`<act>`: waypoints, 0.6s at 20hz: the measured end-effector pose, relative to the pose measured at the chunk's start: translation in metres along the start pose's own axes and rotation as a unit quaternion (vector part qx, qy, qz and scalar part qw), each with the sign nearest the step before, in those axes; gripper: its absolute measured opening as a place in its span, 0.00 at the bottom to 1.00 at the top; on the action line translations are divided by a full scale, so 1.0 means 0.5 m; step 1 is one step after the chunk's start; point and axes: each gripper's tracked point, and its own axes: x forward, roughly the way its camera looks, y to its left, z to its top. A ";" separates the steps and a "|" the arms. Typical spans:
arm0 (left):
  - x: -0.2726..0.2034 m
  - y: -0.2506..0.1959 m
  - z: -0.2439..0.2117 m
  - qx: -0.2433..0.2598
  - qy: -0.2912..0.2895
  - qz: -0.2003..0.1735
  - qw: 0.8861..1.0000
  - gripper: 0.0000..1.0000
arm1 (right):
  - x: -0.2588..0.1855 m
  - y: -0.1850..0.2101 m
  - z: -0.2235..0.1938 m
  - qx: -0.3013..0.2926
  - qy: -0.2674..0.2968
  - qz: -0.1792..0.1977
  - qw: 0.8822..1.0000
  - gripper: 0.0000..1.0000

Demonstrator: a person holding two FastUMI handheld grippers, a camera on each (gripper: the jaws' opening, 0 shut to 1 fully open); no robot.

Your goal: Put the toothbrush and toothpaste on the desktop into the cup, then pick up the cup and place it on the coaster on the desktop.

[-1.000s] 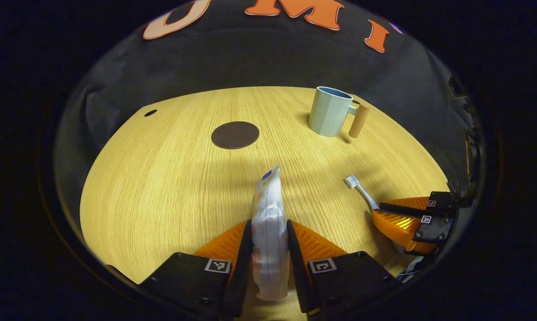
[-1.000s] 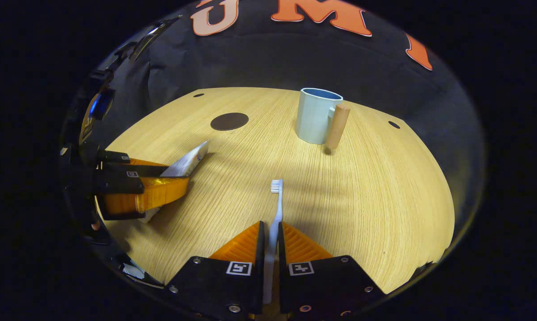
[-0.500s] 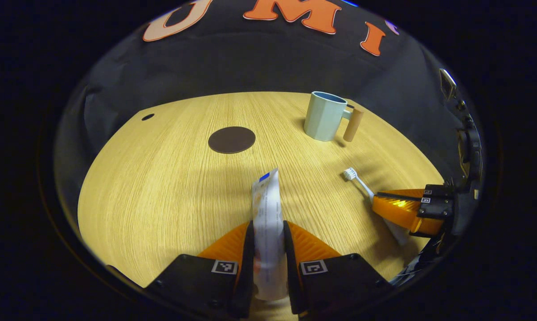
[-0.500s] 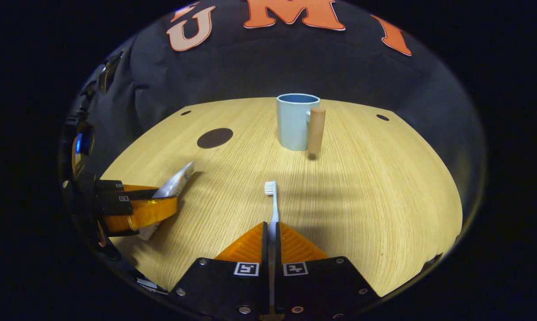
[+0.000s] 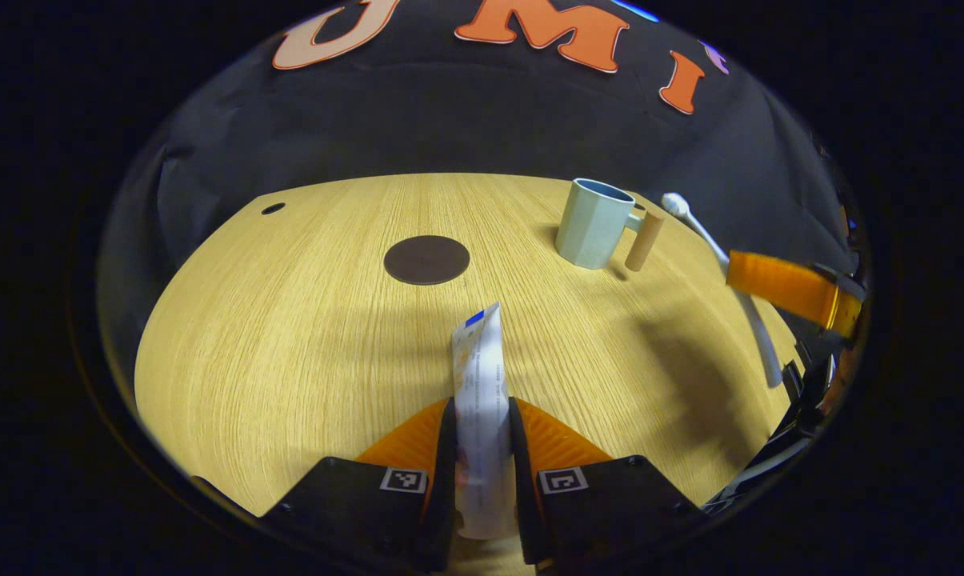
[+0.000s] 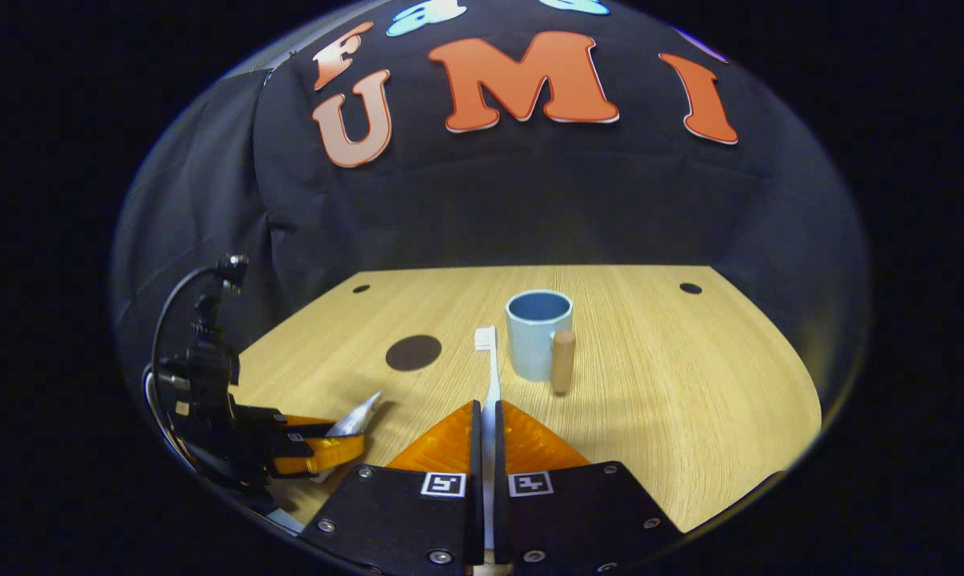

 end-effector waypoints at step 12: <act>-0.013 0.018 0.035 -0.021 -0.030 0.004 0.999 0.37 | 0.132 -0.036 0.234 0.077 -0.149 0.034 0.985 0.05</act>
